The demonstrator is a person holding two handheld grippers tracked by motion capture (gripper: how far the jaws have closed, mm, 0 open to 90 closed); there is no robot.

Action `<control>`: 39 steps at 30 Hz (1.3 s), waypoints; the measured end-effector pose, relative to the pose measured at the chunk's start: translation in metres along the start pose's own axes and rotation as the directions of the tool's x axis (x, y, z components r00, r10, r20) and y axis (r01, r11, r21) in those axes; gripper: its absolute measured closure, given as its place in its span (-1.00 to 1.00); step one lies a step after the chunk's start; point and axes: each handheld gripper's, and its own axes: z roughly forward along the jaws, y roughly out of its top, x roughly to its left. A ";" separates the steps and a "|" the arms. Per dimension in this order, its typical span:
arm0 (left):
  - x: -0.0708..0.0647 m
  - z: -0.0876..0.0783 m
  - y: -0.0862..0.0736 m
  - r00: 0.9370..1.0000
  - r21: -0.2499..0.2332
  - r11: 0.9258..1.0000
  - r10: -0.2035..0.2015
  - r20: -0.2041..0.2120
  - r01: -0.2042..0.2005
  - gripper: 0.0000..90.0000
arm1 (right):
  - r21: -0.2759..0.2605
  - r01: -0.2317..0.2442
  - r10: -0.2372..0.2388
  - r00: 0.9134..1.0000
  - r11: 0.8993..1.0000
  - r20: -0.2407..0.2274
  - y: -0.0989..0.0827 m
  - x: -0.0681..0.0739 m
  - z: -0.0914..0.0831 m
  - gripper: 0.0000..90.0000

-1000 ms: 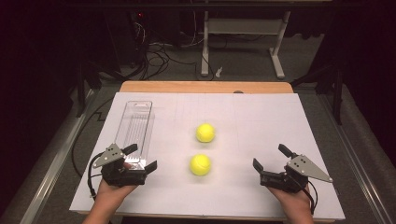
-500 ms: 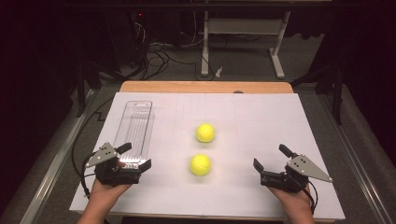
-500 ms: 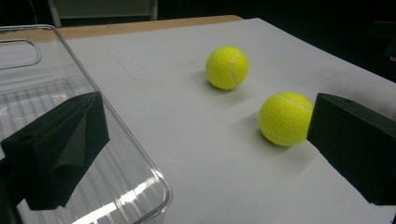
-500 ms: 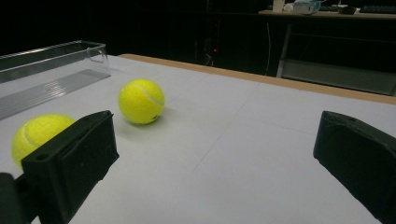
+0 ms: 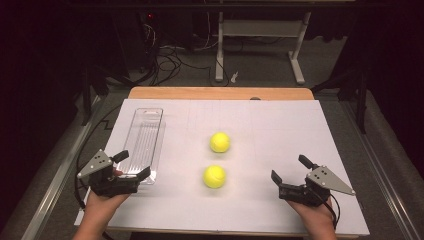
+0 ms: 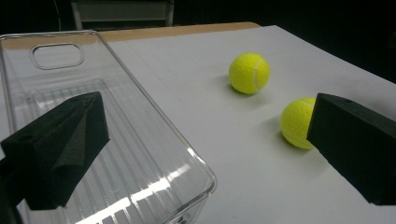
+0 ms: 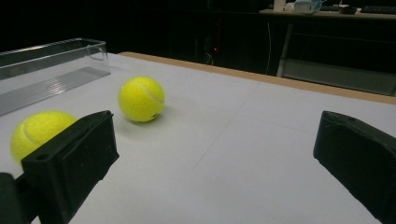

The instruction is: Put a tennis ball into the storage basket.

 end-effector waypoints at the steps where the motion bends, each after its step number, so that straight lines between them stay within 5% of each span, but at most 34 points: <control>1: 0.002 -0.001 0.000 1.000 -0.002 1.000 -0.005 -0.003 0.005 -0.99 | 0.002 -0.002 0.002 1.000 1.000 -0.001 0.000 0.000 0.000 -1.00; 13: 0.026 -0.020 -0.003 0.996 -0.030 0.998 -0.059 -0.061 0.058 -0.99 | 0.003 -0.005 0.005 1.000 1.000 -0.002 -0.001 -0.001 0.001 -1.00; 18: 0.034 -0.029 -0.005 0.993 -0.025 0.999 -0.046 -0.105 0.044 -0.99 | 0.001 -0.006 0.006 1.000 1.000 -0.002 -0.001 -0.001 0.000 -1.00; 25: 0.041 -0.037 -0.008 0.990 -0.044 0.996 -0.086 -0.110 0.082 -0.99 | 0.003 -0.015 0.015 1.000 1.000 -0.004 -0.002 -0.002 0.001 -1.00; 39: 0.040 -0.028 -0.010 0.993 0.088 0.993 -0.073 -0.091 0.081 -0.99 | 0.005 -0.010 0.010 1.000 1.000 -0.008 -0.003 -0.002 0.002 -1.00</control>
